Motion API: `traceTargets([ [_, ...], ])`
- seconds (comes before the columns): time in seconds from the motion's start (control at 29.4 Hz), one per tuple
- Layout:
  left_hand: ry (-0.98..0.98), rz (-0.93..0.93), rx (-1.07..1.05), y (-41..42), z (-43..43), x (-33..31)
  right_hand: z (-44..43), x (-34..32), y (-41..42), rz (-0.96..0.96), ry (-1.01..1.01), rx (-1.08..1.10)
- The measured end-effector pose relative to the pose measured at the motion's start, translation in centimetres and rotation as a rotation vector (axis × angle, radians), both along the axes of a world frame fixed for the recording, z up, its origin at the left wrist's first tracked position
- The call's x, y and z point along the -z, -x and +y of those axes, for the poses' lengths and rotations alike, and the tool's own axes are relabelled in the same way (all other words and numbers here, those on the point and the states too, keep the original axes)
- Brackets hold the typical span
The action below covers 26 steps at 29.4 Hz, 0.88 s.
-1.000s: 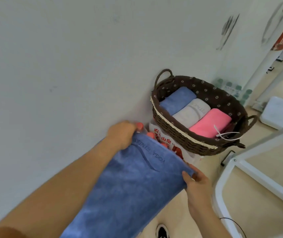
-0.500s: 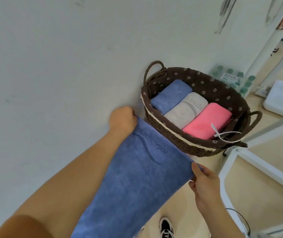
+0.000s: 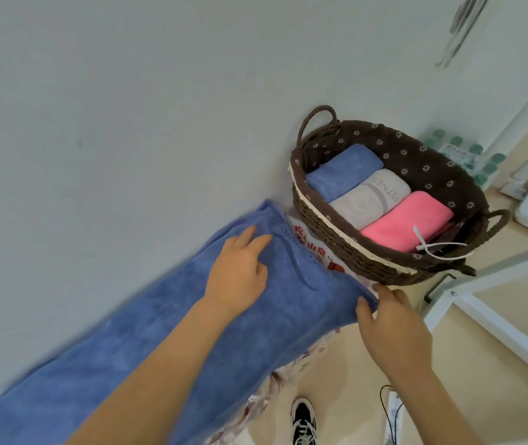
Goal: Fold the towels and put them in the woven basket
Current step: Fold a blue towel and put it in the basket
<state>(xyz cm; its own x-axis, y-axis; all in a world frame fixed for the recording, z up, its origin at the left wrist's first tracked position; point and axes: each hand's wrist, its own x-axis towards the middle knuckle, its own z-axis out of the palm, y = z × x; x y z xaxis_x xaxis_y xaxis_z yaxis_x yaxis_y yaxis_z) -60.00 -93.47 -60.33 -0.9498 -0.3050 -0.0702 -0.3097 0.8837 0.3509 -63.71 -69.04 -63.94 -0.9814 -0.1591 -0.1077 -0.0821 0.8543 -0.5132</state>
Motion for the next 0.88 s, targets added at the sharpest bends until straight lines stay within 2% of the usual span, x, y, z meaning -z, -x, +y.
traceTargets([
  [0.07,-0.042,0.053,-0.004,-3.9,0.7,-0.6,0.2,-1.5,-0.7,0.053,-0.161,-0.109],
  [0.1,-0.05,0.069,-0.023,-6.4,0.9,-0.7,-0.1,-2.1,-1.4,0.068,-0.177,-0.151],
  [0.31,0.004,0.125,-0.275,-20.5,-0.1,0.7,-5.3,-5.1,-5.6,0.134,-0.06,-0.511],
  [0.41,0.017,0.165,-0.501,-26.7,-1.1,0.6,-8.6,-5.7,-10.4,0.206,0.002,-0.849],
  [0.51,-0.016,0.184,-0.907,-35.1,-3.1,-0.2,-12.7,-5.2,-19.3,0.375,-0.007,-1.24],
  [0.54,-0.063,0.179,-0.97,-35.8,-3.3,-0.3,-12.8,-4.8,-21.1,0.37,-0.02,-1.295],
  [0.58,-0.209,0.183,-1.052,-36.5,-3.4,-0.2,-13.4,-4.3,-23.1,0.368,-0.026,-1.345],
  [0.65,-0.719,0.276,-1.25,-43.1,-4.0,-0.4,-17.5,-2.5,-31.1,0.417,-0.084,-1.498],
  [0.68,-0.923,0.327,-1.238,-42.9,-3.9,-0.2,-17.8,-1.8,-32.0,0.399,-0.121,-1.466],
  [0.75,-1.037,0.405,-1.221,-43.4,-3.8,0.0,-18.7,-1.0,-33.0,0.422,-0.109,-1.429],
  [0.88,-1.194,0.472,-1.121,-45.1,-4.1,0.2,-18.7,0.3,-33.4,0.437,0.057,-1.425],
])
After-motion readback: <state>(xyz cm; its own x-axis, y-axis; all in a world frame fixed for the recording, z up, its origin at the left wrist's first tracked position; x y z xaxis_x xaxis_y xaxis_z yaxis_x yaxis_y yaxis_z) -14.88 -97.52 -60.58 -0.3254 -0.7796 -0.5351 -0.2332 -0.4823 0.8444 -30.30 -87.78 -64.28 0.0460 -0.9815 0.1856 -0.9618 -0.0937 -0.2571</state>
